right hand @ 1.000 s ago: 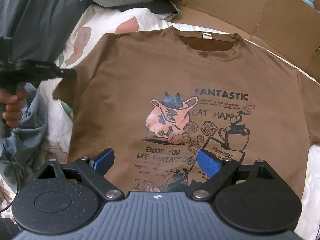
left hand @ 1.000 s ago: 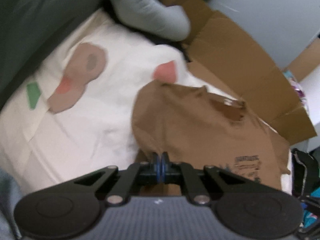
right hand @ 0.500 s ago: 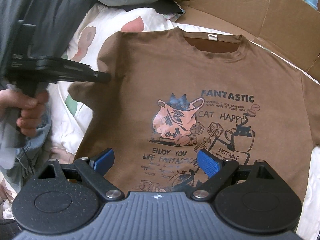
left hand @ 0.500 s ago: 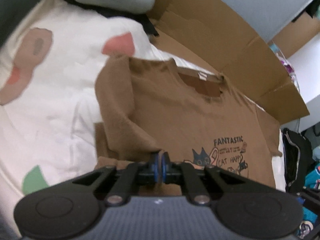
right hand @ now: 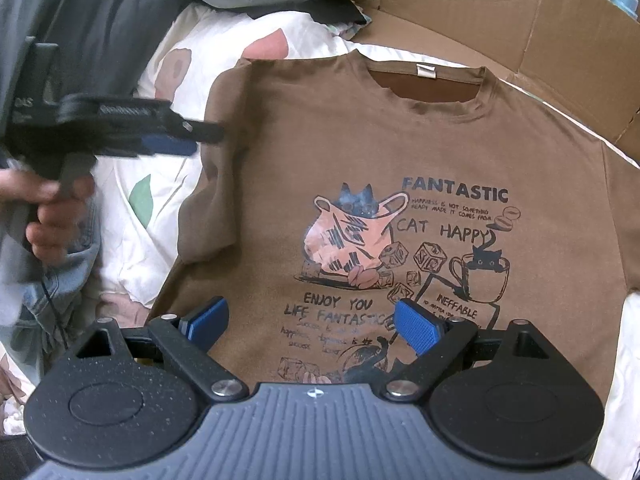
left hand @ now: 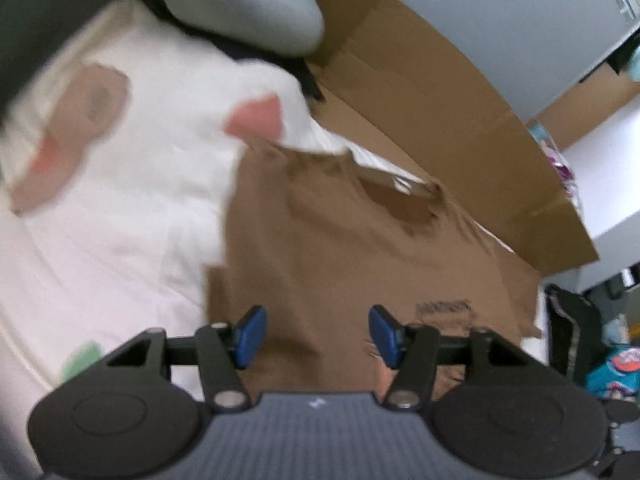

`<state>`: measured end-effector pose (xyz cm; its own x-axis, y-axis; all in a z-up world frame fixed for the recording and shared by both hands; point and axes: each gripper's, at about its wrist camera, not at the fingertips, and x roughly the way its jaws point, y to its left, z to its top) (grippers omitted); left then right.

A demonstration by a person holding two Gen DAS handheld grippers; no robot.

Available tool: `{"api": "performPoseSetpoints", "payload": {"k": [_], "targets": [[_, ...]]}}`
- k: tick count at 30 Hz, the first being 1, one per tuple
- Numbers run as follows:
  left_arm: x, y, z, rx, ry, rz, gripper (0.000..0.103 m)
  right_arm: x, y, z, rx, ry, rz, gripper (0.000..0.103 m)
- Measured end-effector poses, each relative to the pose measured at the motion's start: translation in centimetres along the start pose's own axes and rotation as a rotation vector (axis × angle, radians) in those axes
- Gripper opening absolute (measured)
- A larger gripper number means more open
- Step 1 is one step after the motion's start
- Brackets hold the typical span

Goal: Fold clothes

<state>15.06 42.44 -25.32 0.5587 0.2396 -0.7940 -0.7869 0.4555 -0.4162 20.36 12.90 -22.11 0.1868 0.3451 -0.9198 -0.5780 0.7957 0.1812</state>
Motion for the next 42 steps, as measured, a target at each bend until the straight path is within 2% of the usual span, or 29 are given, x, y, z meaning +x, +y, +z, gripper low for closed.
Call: {"api": "performPoseSetpoints", "payload": {"k": [5, 6, 8, 10, 12, 15, 21, 28, 35, 36, 37, 38, 42], "targets": [[-0.1, 2.1, 0.5, -0.045, -0.022, 0.062, 0.057, 0.0, 0.2, 0.1, -0.009, -0.006, 0.001, 0.094], [0.1, 2.4, 0.5, -0.040, -0.024, 0.083, 0.055, -0.1, 0.3, 0.1, -0.011, -0.008, 0.002, 0.094], [0.9, 2.9, 0.5, -0.029, -0.020, 0.130, 0.043, -0.1, 0.3, 0.1, -0.015, -0.010, -0.001, 0.094], [2.1, 3.3, 0.5, -0.027, 0.002, 0.162, 0.026, -0.1, 0.3, 0.1, -0.017, -0.013, -0.006, 0.094], [2.9, 3.7, 0.4, -0.016, 0.020, 0.188, 0.021, -0.2, 0.3, 0.1, -0.016, -0.019, -0.016, 0.094], [3.8, 3.2, 0.1, 0.061, 0.029, 0.206, 0.020, -0.2, 0.2, 0.2, -0.013, -0.018, -0.015, 0.094], [6.3, 2.7, 0.4, 0.094, 0.041, 0.222, 0.021, -0.2, 0.3, 0.1, -0.020, -0.015, -0.010, 0.094], [8.0, 2.0, 0.8, 0.124, 0.049, 0.244, 0.032, -0.3, 0.2, 0.2, -0.014, -0.017, -0.005, 0.094], [9.1, 1.4, 0.5, 0.165, 0.042, 0.261, 0.032, -0.4, 0.0, 0.3, -0.009, -0.016, -0.001, 0.094], [9.0, 1.5, 0.4, 0.169, 0.041, 0.258, 0.028, -0.4, 0.0, 0.3, -0.008, -0.014, 0.000, 0.094], [9.0, 1.5, 0.3, 0.173, 0.039, 0.255, 0.011, -0.3, 0.0, 0.3, -0.007, -0.013, 0.000, 0.094], [8.7, 1.6, 0.3, 0.173, 0.038, 0.248, 0.006, -0.3, 0.0, 0.4, -0.006, -0.012, 0.001, 0.094], [6.8, 2.0, 0.6, 0.161, -0.005, 0.245, 0.005, -0.3, 0.1, 0.4, -0.006, -0.010, 0.001, 0.094]]}}
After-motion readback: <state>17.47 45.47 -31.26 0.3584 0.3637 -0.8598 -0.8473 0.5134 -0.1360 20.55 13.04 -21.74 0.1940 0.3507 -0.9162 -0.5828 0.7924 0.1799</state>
